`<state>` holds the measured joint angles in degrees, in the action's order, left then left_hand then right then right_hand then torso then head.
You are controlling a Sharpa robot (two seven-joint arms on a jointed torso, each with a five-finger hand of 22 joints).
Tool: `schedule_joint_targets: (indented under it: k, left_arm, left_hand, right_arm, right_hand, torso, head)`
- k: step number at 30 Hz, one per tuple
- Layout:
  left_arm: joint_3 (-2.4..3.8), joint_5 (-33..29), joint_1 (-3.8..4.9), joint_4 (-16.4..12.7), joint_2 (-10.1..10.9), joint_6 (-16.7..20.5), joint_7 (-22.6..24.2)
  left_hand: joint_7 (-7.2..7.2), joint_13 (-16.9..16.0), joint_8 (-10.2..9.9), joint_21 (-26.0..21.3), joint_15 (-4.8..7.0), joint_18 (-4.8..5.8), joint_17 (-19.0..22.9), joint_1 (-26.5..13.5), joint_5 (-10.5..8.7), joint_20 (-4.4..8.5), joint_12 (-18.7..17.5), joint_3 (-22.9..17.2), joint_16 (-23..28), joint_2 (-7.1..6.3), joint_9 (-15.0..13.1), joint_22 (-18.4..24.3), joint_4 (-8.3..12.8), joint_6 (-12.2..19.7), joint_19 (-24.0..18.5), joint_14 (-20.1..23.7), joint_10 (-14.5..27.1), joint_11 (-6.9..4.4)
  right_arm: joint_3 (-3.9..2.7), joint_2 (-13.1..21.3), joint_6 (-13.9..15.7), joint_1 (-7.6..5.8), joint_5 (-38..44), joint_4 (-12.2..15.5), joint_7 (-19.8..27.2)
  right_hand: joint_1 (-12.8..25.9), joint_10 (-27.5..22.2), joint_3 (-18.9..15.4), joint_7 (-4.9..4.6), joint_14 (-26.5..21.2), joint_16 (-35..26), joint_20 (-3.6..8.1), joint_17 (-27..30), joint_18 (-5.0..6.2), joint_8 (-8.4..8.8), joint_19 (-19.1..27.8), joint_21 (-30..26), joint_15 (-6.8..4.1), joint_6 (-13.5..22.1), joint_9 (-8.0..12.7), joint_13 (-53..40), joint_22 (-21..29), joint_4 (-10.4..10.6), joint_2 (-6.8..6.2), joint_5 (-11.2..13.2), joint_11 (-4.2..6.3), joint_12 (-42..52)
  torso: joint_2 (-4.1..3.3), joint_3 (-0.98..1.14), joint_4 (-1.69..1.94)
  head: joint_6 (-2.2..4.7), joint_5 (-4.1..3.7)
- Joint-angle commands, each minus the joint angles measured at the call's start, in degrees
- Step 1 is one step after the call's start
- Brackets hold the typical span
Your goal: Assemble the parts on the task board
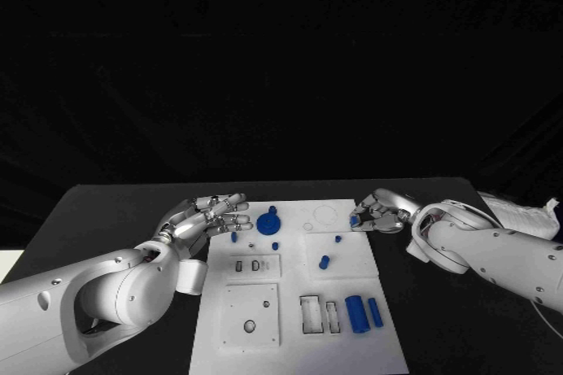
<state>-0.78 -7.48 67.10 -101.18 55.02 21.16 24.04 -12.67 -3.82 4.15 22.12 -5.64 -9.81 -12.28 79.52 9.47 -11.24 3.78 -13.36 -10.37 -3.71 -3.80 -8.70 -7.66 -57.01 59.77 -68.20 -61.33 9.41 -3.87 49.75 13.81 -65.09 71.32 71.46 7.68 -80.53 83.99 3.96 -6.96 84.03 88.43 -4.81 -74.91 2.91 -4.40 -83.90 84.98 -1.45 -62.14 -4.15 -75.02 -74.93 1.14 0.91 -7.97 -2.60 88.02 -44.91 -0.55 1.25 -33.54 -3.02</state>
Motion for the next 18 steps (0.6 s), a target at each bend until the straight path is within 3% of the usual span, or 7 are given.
schedule_joint_targets:
  k: [1, 11, 18]
  left_arm:
    - [0.03, -0.1, 0.02, -0.1, -0.1, -1.2, 0.1]
    - [0.03, -0.1, 0.02, -0.1, -0.1, -1.2, 0.0]
    - [0.02, -0.1, 0.02, 0.0, 0.0, -1.3, 0.0]
  left_hand:
    - [-0.17, 0.0, -0.3, 0.0, 0.12, -0.46, -0.1, 0.3, -0.24, 0.11, -0.1, -0.1, 0.3, -0.07, 0.0, 0.1, 0.4, 0.2, -0.4, 0.4, 0.4, -0.15]
    - [-0.18, 0.0, -0.3, 0.0, 0.11, -0.46, -0.1, 0.4, -0.25, 0.10, -0.1, -0.1, 0.4, -0.07, 0.0, 0.1, 0.5, 0.2, -0.5, 0.4, 0.4, -0.14]
    - [-0.18, 0.0, -0.3, 0.0, 0.11, -0.46, -0.1, 0.4, -0.25, 0.10, -0.1, -0.1, 0.4, -0.07, 0.0, 0.1, 0.5, 0.2, -0.5, 0.4, 0.4, -0.14]
  right_arm:
    - [-0.01, -0.2, -0.6, 0.06, 0.8, -0.1, 0.0]
    - [-0.04, -0.6, 2.9, 0.03, 1.4, 0.1, 0.4]
    - [-0.42, -0.4, 7.0, -0.28, 1.4, 4.1, -1.1]
  right_hand:
    - [-0.1, 5.3, 0.6, 0.09, 5.3, 0.3, 0.53, -11.8, -0.60, -0.35, -1.2, 0.4, -0.42, -0.9, -0.2, -14.0, -4.4, -0.1, 0.86, 0.3, 0.49, 0.4]
    - [-0.1, 5.7, 3.2, 1.85, 5.4, 0.4, 1.56, -12.1, -0.67, -1.71, -1.4, 0.5, -1.65, -4.9, -0.9, -14.5, -4.7, -1.2, 2.29, 0.7, 1.99, 1.2]
    - [1.0, 5.7, 4.5, 2.14, 5.4, 0.5, 2.07, -12.3, -0.72, -1.59, -1.5, 0.6, -2.05, -5.2, -1.1, -14.6, -4.9, -1.4, 2.47, -1.1, 2.30, 1.4]
  torso:
    - [0.00, -0.01, 0.02]
    - [0.03, -0.01, 0.08]
    - [0.05, -0.08, 0.04]
  head:
    - [-0.05, -0.02]
    - [-0.25, -0.06]
    - [-0.35, 0.33]
